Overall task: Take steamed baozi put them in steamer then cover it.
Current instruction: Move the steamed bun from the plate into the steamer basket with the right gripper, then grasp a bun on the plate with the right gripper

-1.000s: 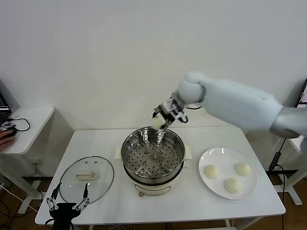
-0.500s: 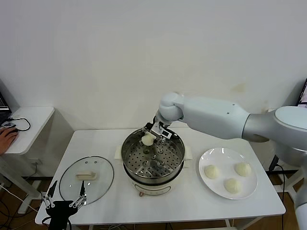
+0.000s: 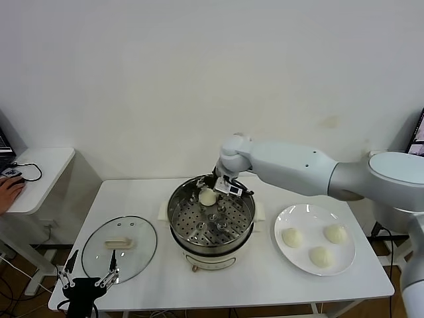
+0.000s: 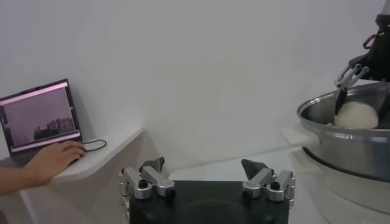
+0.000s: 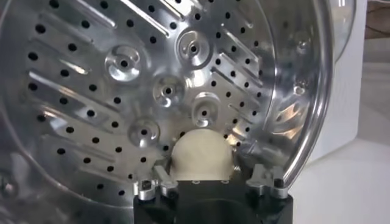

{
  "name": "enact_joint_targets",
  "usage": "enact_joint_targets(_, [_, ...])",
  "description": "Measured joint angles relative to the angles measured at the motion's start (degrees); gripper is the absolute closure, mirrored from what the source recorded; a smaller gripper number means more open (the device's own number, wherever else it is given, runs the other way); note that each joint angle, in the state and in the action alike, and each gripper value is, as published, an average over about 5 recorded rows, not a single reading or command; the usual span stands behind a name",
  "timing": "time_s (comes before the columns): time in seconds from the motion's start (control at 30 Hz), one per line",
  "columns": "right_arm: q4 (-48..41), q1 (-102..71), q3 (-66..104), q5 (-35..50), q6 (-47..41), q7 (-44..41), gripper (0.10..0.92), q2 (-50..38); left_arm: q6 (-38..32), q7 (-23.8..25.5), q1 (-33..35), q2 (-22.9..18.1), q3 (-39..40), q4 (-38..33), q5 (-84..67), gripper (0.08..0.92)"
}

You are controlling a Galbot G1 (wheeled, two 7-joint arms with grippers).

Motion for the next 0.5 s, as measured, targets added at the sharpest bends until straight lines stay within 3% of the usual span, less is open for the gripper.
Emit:
enact_joint_targets(0.2, [2.65, 2.84, 0.07, 4.19, -2.51, -1.94, 0.203, -2.22, 0.03, 0.12, -0.13, 0.49, -0.11, -0.04, -0.26, 0.177])
enact_joint_targets(0.5, [13.29, 9.61, 1.25, 17.74, -17.53, -6.41, 0.203, -12.64, 0.33, 0.5, -0.97, 1.78, -0.06, 0.21, -0.9, 0.177])
